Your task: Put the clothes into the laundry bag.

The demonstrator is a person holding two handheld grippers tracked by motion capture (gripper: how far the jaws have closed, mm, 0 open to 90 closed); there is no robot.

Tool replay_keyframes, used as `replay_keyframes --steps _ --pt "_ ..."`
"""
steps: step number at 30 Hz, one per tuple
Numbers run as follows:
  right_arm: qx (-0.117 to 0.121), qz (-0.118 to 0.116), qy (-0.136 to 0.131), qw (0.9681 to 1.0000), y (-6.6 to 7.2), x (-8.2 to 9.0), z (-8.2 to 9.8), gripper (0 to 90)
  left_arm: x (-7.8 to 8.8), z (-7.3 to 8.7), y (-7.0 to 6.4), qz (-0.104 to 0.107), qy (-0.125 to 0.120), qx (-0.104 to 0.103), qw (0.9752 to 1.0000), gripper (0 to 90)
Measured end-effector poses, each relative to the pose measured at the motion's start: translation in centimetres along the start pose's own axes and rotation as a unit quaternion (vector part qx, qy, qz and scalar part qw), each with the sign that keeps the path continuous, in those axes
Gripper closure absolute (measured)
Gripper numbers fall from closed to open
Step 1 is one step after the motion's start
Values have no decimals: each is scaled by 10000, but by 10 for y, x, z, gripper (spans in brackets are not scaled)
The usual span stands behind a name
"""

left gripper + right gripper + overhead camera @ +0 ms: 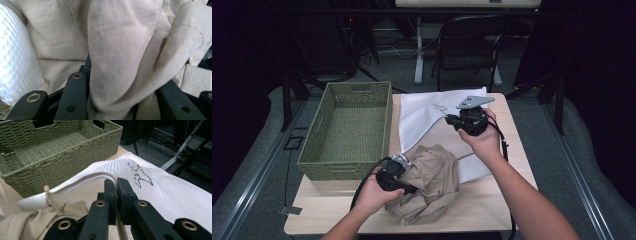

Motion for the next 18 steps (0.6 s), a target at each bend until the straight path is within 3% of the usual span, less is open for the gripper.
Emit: replay_keyframes --steps 9,17,18 --pt "55 -110 -19 9999 7 0 0 865 6 -21 6 -69 -140 137 9998 639" --pt "117 -172 -33 9998 13 -1 -2 864 -2 -38 17 -154 -280 334 9989 639" --pt "110 -176 -32 9998 13 -1 -2 865 -3 -40 18 -163 -355 434 9983 639"
Point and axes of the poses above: each handheld gripper's, and its own axes: x roughly backward along the jaws, z roughly out of its underside, y roughly to its left, the point moved 6 cm from there along -x, roughly forward along the jaws, and after that the axes turned 1 degree about -y, right-handed, at the moved point
